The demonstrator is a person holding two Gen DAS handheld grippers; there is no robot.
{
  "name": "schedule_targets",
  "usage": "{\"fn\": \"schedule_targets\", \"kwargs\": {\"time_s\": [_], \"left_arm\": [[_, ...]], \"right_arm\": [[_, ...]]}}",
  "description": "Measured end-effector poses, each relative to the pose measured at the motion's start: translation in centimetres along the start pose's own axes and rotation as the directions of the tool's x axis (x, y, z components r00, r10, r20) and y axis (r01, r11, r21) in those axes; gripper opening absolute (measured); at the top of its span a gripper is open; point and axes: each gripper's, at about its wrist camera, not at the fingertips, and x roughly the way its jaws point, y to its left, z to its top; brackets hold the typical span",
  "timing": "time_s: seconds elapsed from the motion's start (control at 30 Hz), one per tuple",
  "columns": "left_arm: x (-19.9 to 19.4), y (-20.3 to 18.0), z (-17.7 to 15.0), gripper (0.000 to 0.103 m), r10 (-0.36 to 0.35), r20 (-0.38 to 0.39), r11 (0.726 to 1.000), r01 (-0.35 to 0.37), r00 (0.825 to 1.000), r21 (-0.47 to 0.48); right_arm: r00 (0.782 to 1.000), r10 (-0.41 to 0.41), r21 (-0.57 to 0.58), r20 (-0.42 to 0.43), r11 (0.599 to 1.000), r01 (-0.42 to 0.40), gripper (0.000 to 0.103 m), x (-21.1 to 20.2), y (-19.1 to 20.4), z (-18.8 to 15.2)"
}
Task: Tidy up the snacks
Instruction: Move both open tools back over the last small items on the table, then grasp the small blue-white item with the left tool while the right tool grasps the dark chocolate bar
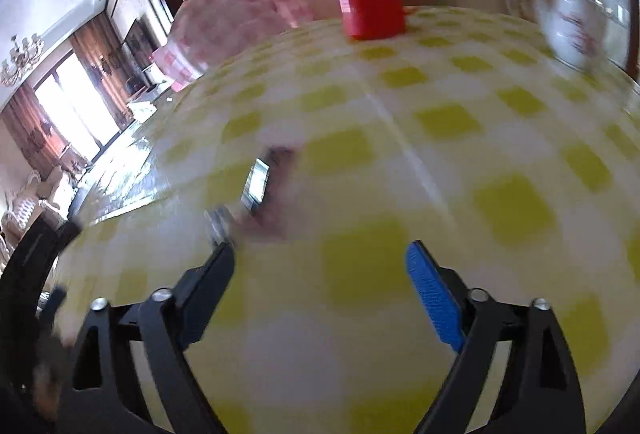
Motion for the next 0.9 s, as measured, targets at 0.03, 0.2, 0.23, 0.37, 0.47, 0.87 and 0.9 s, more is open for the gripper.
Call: {"fn": "schedule_targets", "kwargs": {"time_s": [0.03, 0.2, 0.23, 0.37, 0.47, 0.87, 0.9], "left_arm": [[-0.1, 0.1, 0.1, 0.101, -0.018, 0.003, 1.0, 0.018, 1.0, -0.008], [-0.2, -1.0, 0.0, 0.101, -0.044, -0.011, 0.998, 0.044, 0.999, 0.04], [-0.1, -1.3, -0.1, 0.101, -0.051, -0.02, 0.997, 0.052, 0.998, 0.048], [0.6, -2.3, -0.7, 0.101, -0.105, -0.081, 0.988, 0.113, 0.991, 0.106], [1.3, -3.6, -1.6, 0.101, -0.155, -0.159, 0.97, 0.181, 0.975, 0.162], [1.4, -11.7, -6.8, 0.101, -0.164, -0.243, 0.827, 0.267, 0.956, 0.495], [1.8, -12.4, -6.9, 0.101, -0.148, -0.238, 0.825, 0.252, 0.96, 0.506]], "right_arm": [[1.0, -0.012, -0.021, -0.006, 1.0, 0.012, 0.076, 1.4, 1.3, 0.9], [0.988, -0.146, -0.079, -0.054, 0.987, 0.142, 0.067, 5.6, 3.3, 3.0], [0.982, -0.169, -0.091, -0.082, 0.983, 0.161, 0.063, 6.3, 3.3, 3.1], [0.987, -0.13, -0.133, -0.091, 0.984, 0.118, 0.019, 4.5, 1.9, 2.0], [0.993, -0.117, -0.186, -0.034, 0.976, 0.109, 0.018, 0.1, -0.6, 0.0], [0.999, 0.047, -0.051, -0.018, 0.998, -0.048, 0.018, -12.5, -11.2, -9.1], [0.998, 0.062, -0.057, -0.009, 0.996, -0.063, 0.019, -12.8, -11.0, -9.0]]}}
